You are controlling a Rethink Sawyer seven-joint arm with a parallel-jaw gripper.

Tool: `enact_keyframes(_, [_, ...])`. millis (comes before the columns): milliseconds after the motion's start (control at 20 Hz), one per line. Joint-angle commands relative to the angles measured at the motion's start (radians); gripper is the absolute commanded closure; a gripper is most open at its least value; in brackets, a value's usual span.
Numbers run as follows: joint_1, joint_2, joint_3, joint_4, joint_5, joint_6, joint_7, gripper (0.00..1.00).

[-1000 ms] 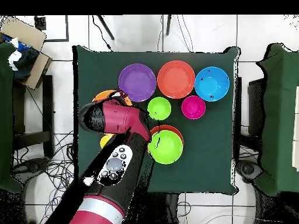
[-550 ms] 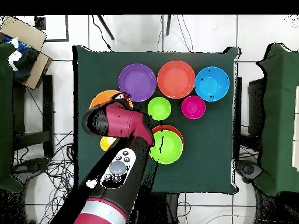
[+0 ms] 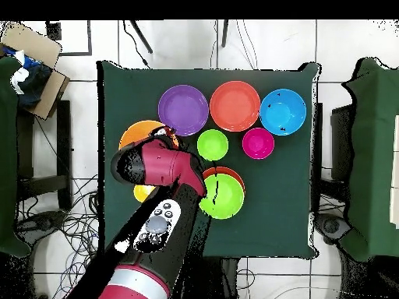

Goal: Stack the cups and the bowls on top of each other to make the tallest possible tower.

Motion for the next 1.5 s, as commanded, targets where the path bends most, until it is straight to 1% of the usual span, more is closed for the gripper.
enact_keyframes(50, [0.002,0.059,0.067,0.027,-0.084,-0.047,0.005,0.00])
enact_keyframes(400, [0.014,0.096,0.057,0.025,-0.085,-0.101,0.018,0.00])
enact_keyframes(850, [0.002,0.105,0.066,0.029,-0.100,-0.140,-0.003,0.00])
enact_keyframes(1350, [-0.015,0.091,0.086,0.003,-0.138,-0.122,-0.028,0.00])
enact_keyframes(1500, [-0.026,0.066,0.119,0.010,-0.137,-0.103,-0.033,0.00])
